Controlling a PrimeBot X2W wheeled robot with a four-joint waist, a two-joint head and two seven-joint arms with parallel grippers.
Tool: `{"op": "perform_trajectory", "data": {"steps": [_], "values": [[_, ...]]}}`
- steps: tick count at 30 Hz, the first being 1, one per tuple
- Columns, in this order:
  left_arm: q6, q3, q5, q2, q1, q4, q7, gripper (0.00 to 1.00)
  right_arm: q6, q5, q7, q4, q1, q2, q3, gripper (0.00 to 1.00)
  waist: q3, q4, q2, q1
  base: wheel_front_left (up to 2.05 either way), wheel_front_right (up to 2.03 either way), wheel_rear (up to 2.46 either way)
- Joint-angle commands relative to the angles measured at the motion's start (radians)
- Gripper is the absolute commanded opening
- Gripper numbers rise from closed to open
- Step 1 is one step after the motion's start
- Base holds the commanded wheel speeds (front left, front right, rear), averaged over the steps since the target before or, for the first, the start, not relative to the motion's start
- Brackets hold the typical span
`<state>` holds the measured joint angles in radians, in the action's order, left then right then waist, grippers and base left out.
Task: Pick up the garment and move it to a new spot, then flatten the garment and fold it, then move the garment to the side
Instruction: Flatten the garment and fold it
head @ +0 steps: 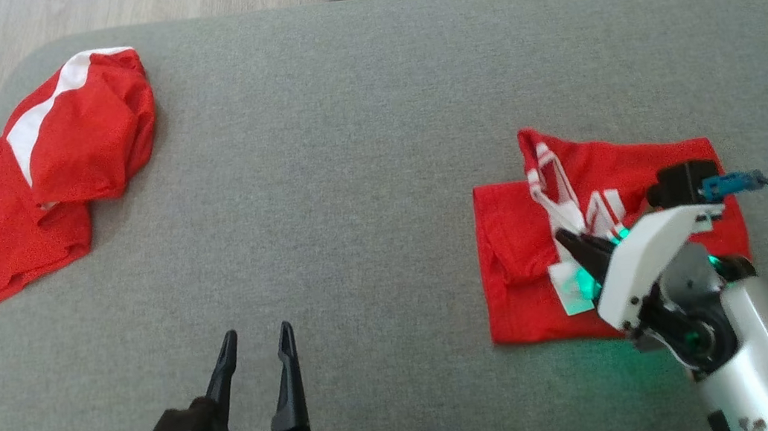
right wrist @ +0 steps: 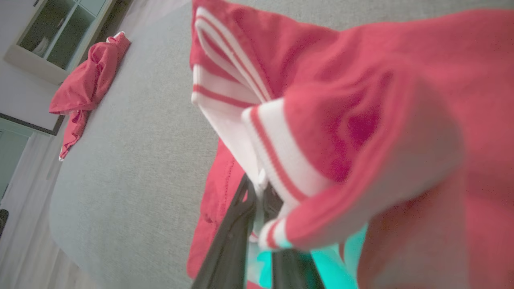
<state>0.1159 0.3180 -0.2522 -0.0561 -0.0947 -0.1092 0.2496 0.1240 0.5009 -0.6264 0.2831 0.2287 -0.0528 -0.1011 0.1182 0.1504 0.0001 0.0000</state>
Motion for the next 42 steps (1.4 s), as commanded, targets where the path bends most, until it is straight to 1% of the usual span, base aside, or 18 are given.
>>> {"op": "perform_trajectory", "data": {"steps": [1,2,3,4,8,12,14,15,16,17,19,22,25,28,33,35,39,42], "values": [[0.007,-0.022,-0.003,0.006,0.033,0.017,0.012,1.0,0.007,0.038,0.04,-0.012,0.068,0.002,-0.044,0.01,-0.002,-0.002,-0.0001,0.0,0.0,0.0,0.0],[0.008,-0.02,-0.003,0.006,0.03,0.011,0.012,1.0,0.007,0.07,0.058,0.005,0.078,0.002,-0.057,0.29,-0.004,-0.004,-0.0001,0.0,0.0,0.0,0.0],[0.008,-0.018,-0.002,0.006,0.029,0.006,0.012,1.0,0.007,0.096,0.072,0.02,0.086,0.002,-0.077,0.93,-0.006,-0.005,-0.0001,0.0,0.0,0.0,0.0],[0.009,-0.018,-0.002,0.006,0.027,0.002,0.012,1.0,0.007,0.119,0.084,0.032,0.092,0.002,-0.099,1.0,-0.009,-0.007,-0.0001,0.0,0.0,0.0,0.0],[0.011,-0.024,-0.001,0.006,0.014,-0.009,0.012,1.0,0.007,0.206,0.134,0.038,0.092,0.002,-0.186,1.0,-0.028,-0.017,-0.0001,0.0,0.0,0.0,0.0],[0.012,-0.039,0.004,0.006,-0.003,-0.013,0.012,1.0,0.007,0.265,0.17,-0.019,0.042,0.002,-0.257,1.0,-0.056,-0.03,-0.0001,0.0,0.0,0.0,0.0],[0.013,-0.048,0.006,0.006,-0.01,-0.011,0.012,1.0,0.007,0.248,0.182,-0.083,0.007,0.003,-0.291,1.0,-0.069,-0.036,-0.0001,0.0,0.0,0.0,0.0],[0.013,-0.048,0.006,0.006,-0.01,-0.011,0.012,1.0,0.007,0.248,0.182,-0.083,0.007,0.003,-0.291,1.0,-0.069,-0.036,-0.0001,0.0,0.0,0.0,0.0],[0.012,-0.055,0.005,0.006,-0.017,-0.01,0.012,1.0,0.007,0.181,0.211,-0.145,-0.037,0.003,-0.279,1.0,-0.081,-0.04,-0.0001,0.0,0.0,0.0,0.0],[0.012,-0.055,0.005,0.006,-0.017,-0.01,0.012,1.0,0.007,0.181,0.211,-0.145,-0.037,0.003,-0.279,1.0,-0.081,-0.04,-0.0001,0.0,0.0,0.0,0.0],[0.012,-0.062,0.004,0.006,-0.024,-0.007,0.012,1.0,0.007,0.067,0.255,-0.21,-0.077,-0.006,-0.259,1.0,-0.091,-0.046,-0.0001,0.0,0.0,0.0,0.0],[0.012,-0.069,0.004,0.006,-0.034,-0.006,0.012,1.0,0.007,-0.084,0.341,-0.28,-0.147,-0.027,-0.198,1.0,-0.105,-0.051,-0.0001,0.0,0.0,0.0,0.0],[0.01,-0.07,0.004,0.006,-0.043,-0.004,0.012,1.0,0.007,-0.178,0.436,-0.31,-0.215,-0.036,-0.133,1.0,-0.119,-0.054,-0.0001,0.0,0.0,0.0,0.0],[0.008,-0.074,0.013,0.006,-0.047,0.004,0.012,1.0,0.007,-0.271,0.546,-0.304,-0.266,-0.058,-0.08,1.0,-0.13,-0.052,-0.0001,0.0,0.0,0.0,0.0],[-0.002,-0.095,0.047,0.006,-0.054,0.017,0.012,1.0,0.007,-0.39,0.75,-0.237,-0.34,-0.052,0.035,1.0,-0.152,-0.041,-0.0001,0.0,0.0,0.0,0.0],[-0.014,-0.115,0.074,0.006,-0.064,0.015,0.012,1.0,0.007,-0.443,0.848,-0.18,-0.371,-0.041,0.093,1.0,-0.166,-0.035,-0.0001,0.0,0.0,0.0,0.0],[-0.027,-0.141,0.103,0.006,-0.082,0.011,0.012,1.0,0.007,-0.47,0.885,-0.135,-0.388,-0.024,0.151,1.0,-0.178,-0.029,-0.0001,0.0,0.0,0.0,0.0],[-0.04,-0.15,0.119,0.006,-0.092,0.011,0.012,1.0,0.007,-0.471,0.887,-0.163,-0.393,-0.013,0.194,1.0,-0.186,-0.025,-0.0001,0.0,0.0,0.0,0.0]]}}
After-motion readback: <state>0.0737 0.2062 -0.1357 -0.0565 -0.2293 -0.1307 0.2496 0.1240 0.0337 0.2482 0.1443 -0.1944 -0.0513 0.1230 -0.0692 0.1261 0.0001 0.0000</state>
